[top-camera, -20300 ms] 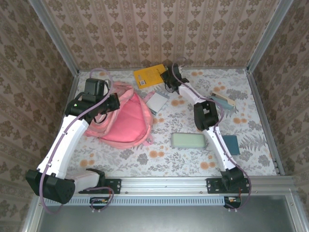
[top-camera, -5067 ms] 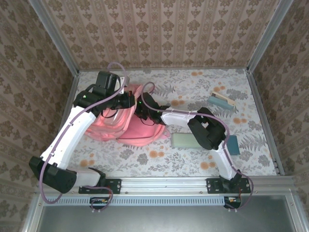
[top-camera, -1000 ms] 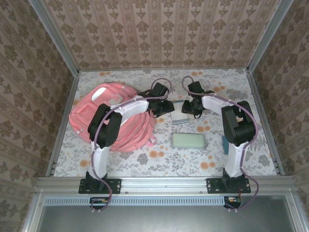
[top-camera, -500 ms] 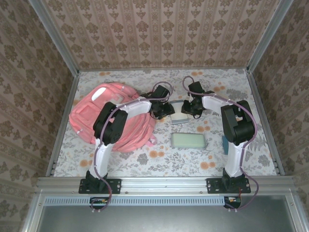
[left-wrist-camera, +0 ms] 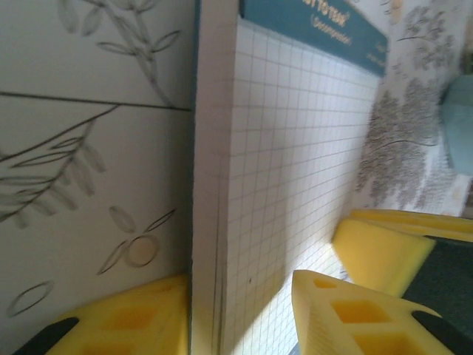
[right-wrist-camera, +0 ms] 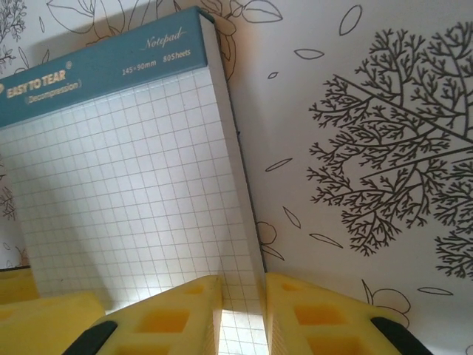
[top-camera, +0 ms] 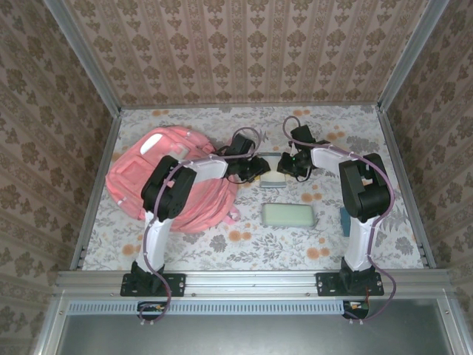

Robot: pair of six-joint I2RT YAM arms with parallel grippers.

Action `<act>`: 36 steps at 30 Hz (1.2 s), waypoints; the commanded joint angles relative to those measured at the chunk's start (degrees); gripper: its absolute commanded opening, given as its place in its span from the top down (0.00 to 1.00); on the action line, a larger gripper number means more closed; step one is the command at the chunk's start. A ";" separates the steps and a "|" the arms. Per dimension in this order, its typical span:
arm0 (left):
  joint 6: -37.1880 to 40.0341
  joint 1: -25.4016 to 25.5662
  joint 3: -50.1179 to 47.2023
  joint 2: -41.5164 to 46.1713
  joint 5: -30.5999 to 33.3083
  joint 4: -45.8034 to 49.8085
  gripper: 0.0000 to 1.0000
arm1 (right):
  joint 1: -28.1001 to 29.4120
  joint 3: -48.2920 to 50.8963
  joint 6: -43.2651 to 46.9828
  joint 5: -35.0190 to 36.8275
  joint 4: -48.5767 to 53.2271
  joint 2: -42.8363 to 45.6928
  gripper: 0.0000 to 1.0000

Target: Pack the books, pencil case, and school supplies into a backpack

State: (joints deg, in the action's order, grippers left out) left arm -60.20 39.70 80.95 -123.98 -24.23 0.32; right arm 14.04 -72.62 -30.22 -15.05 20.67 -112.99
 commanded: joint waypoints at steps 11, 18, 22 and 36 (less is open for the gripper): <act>-1.49 0.95 -4.57 3.53 -6.22 -18.91 0.86 | -0.74 2.96 -1.51 -4.69 0.59 1.35 0.77; 0.06 -0.10 -4.64 6.60 -6.42 -17.12 1.00 | -3.51 4.62 -3.02 -7.80 0.09 7.00 0.60; 1.04 -1.27 -4.89 9.93 -9.00 -16.69 1.00 | -6.25 6.78 -4.03 -12.27 -2.29 12.41 0.52; 2.31 -5.07 -6.15 19.05 -22.01 -18.85 1.00 | -11.86 12.39 -21.29 -38.69 -30.60 19.73 0.42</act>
State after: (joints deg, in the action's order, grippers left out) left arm -59.20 34.74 75.44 -106.96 -41.15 -15.42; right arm 2.00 -61.19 -45.01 -45.25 0.32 -94.85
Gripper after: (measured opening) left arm 0.135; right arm 0.574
